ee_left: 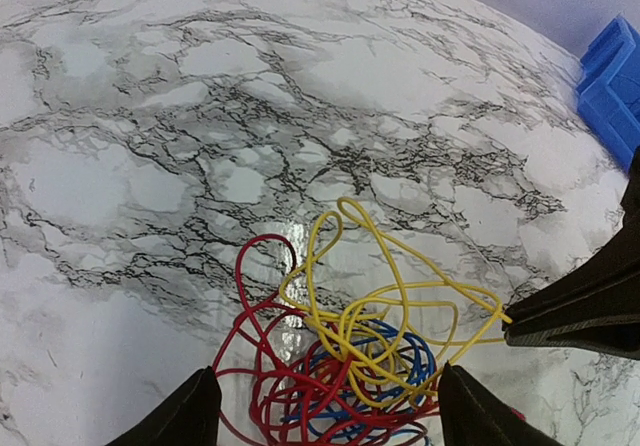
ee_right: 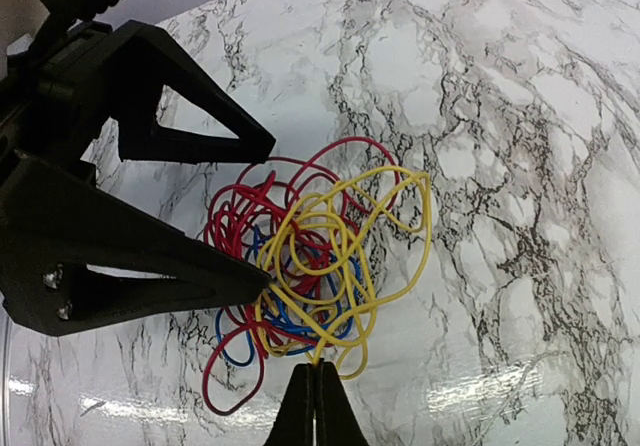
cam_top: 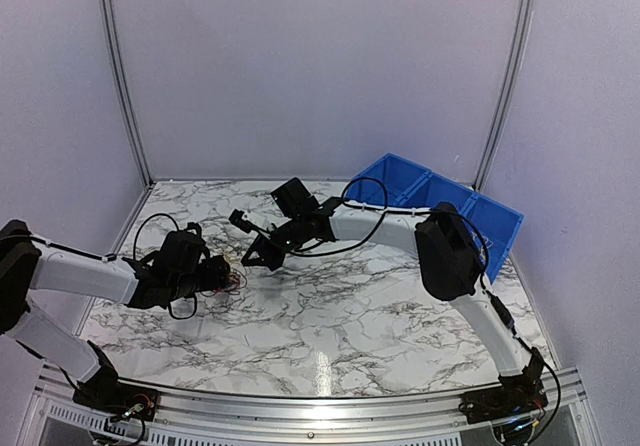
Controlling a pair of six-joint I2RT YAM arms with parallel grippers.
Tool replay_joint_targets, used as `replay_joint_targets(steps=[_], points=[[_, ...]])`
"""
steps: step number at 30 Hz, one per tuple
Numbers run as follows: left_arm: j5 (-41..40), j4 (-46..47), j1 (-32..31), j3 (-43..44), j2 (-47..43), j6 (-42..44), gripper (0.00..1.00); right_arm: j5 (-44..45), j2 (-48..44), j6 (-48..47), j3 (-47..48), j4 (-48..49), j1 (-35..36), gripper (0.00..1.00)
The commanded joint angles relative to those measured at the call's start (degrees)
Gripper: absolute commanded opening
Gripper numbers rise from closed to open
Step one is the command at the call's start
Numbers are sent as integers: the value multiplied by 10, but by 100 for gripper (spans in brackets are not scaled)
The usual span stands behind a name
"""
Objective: Untangle the cables
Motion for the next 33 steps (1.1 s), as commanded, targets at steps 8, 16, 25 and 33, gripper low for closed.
replay_joint_targets(steps=[8,16,25,33], points=[[41,54,9,31,71,3,76,3,-25,20,-7,23,5,0],[9,44,29,-34,5,2,76,-28,-97,25,-53,8,3,0],[17,18,39,-62,-107,43,75,-85,-173,75,-96,26,4,0],[72,88,38,-133,-328,91,78,-77,-159,80,-90,29,4,0]])
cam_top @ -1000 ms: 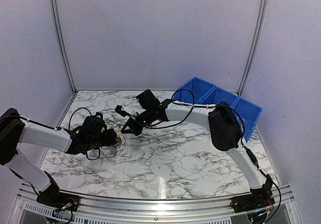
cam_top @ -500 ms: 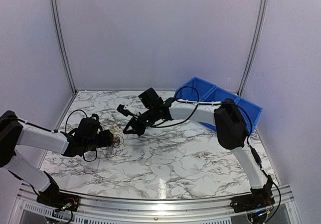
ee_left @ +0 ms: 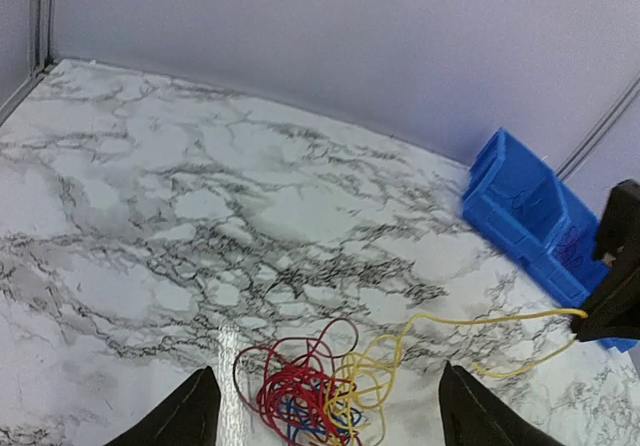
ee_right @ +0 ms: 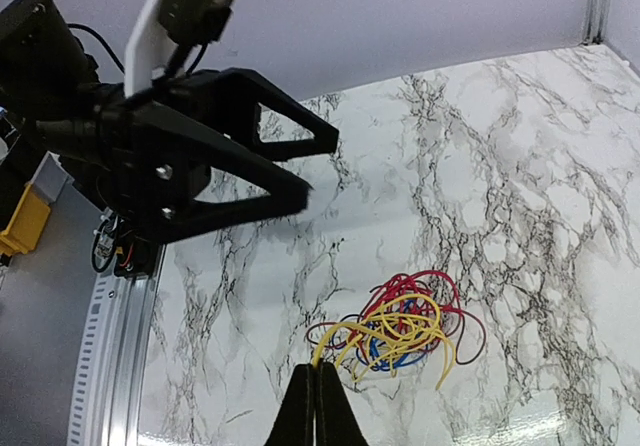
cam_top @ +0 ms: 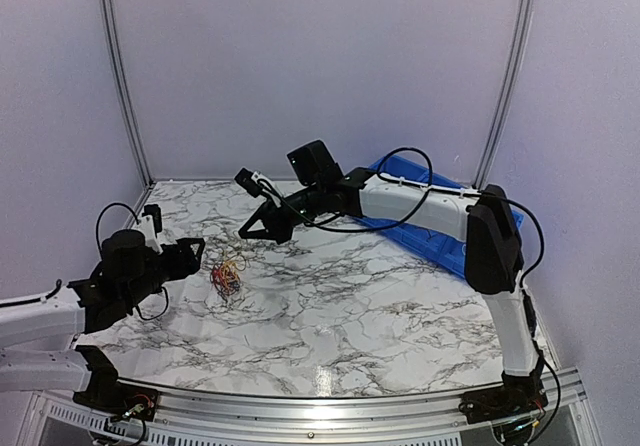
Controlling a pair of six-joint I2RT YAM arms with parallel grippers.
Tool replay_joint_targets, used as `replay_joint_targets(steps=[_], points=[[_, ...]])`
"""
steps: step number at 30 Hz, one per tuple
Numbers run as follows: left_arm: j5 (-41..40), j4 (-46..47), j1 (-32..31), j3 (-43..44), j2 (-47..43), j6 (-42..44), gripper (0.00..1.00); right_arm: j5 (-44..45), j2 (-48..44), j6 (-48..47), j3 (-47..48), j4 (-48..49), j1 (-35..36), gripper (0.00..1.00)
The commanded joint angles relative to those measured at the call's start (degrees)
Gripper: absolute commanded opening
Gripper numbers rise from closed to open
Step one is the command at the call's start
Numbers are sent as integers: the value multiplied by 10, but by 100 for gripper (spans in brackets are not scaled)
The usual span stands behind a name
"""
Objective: Untangle the cables
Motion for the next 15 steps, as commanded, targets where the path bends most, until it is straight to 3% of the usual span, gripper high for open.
replay_joint_targets(steps=[1,9,15], points=[[44,56,1,-39,-80,41,78,-9,14,15,12,3,4,0],[109,95,0,-13,19,96,70,-30,-2,16,17,-8,3,0],[138,151,-1,14,107,119,71,-52,-16,6,34,-44,3,0]])
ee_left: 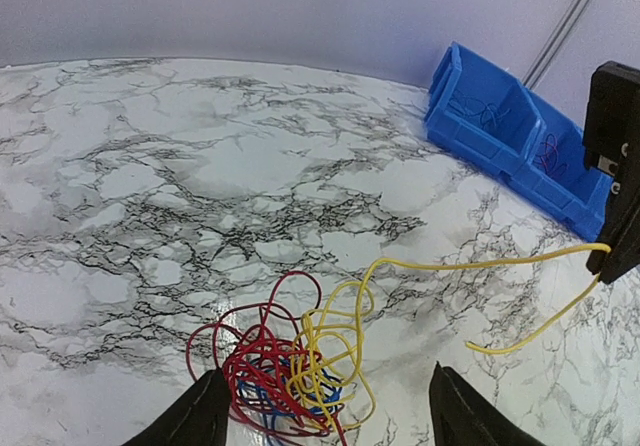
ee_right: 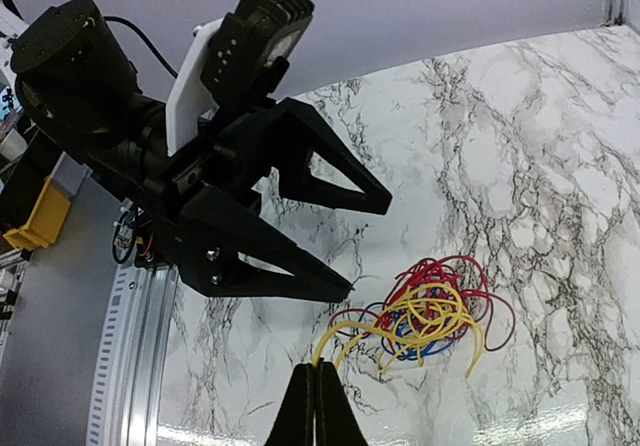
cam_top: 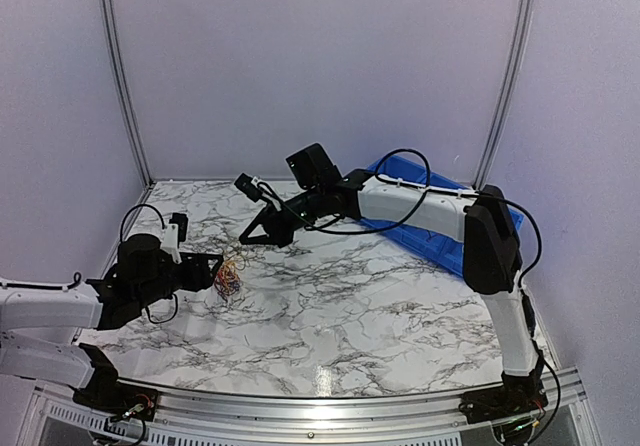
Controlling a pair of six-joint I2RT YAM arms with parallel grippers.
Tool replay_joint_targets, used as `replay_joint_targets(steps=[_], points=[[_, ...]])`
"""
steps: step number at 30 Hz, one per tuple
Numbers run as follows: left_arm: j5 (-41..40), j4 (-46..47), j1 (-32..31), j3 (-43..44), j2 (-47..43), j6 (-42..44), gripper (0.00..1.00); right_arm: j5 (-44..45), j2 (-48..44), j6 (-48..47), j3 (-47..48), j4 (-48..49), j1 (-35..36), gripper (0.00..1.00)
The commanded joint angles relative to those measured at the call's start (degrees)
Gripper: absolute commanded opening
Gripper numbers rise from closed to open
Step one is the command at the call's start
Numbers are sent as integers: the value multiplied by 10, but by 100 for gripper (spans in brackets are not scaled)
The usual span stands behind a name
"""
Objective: Untangle the cables
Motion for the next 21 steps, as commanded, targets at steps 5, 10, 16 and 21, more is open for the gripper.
replay_joint_targets(steps=[5,10,16,21], points=[[46,90,-9,82,109,68,71,-45,-29,10,44,-33,4,0],[28,102,-45,120,132,149,71,-36,-44,9,58,-41,4,0],[2,116,-84,124,103,229,67,-16,-51,-6,75,-61,3,0],[-2,123,-94,123,83,263,66,-10,-55,-8,76,-65,2,0]])
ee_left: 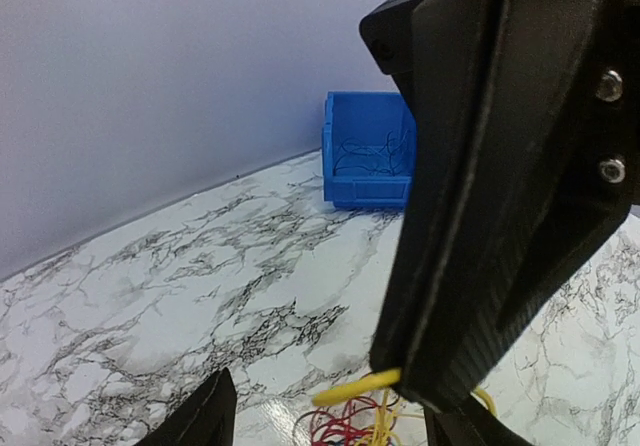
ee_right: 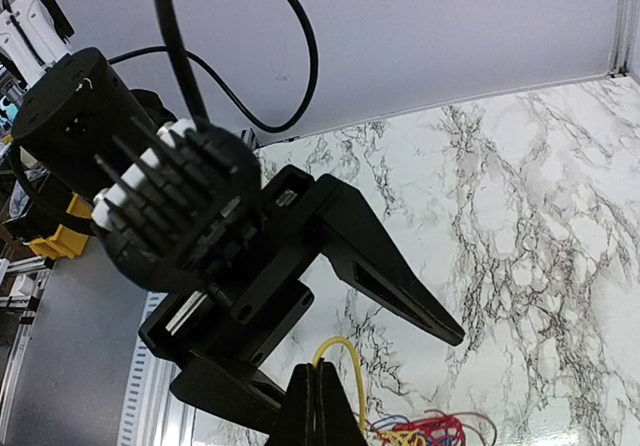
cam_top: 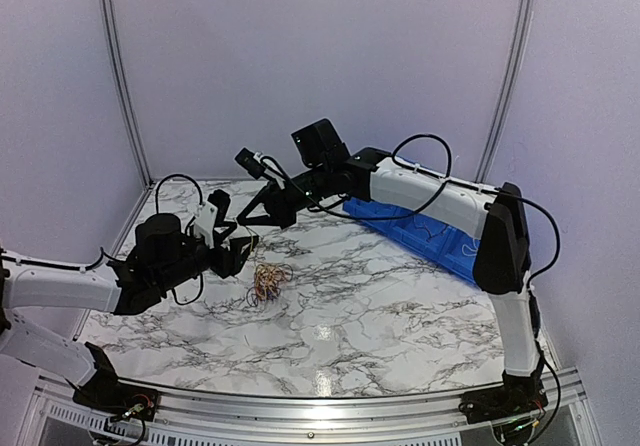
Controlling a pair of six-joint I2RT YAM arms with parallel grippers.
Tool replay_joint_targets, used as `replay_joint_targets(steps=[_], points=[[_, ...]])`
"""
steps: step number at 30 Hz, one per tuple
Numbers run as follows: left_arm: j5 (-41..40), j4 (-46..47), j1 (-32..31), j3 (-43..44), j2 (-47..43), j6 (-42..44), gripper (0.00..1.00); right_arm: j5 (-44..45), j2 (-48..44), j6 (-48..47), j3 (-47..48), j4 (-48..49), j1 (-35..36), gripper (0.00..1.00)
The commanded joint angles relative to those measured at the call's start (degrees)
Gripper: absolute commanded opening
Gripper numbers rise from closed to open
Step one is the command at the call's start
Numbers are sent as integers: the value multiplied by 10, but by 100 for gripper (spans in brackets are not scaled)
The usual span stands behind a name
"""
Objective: Untangle the cables
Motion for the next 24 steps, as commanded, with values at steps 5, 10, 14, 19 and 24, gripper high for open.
replay_joint_targets(steps=[5,10,14,19,24], points=[[-28,7,-6,-14,-51,32,69,29,-39,-29,19,-26,-2,0],[12,2,-6,-27,-74,21,72,24,-55,-45,1,-35,-1,0],[-9,3,-6,-8,-61,34,70,13,-52,-46,-3,-44,-1,0],[-18,6,-6,19,-36,56,65,10,-56,-46,-9,-43,2,0],[-4,36,-6,27,-27,54,47,12,-54,-44,-9,-42,3,0]])
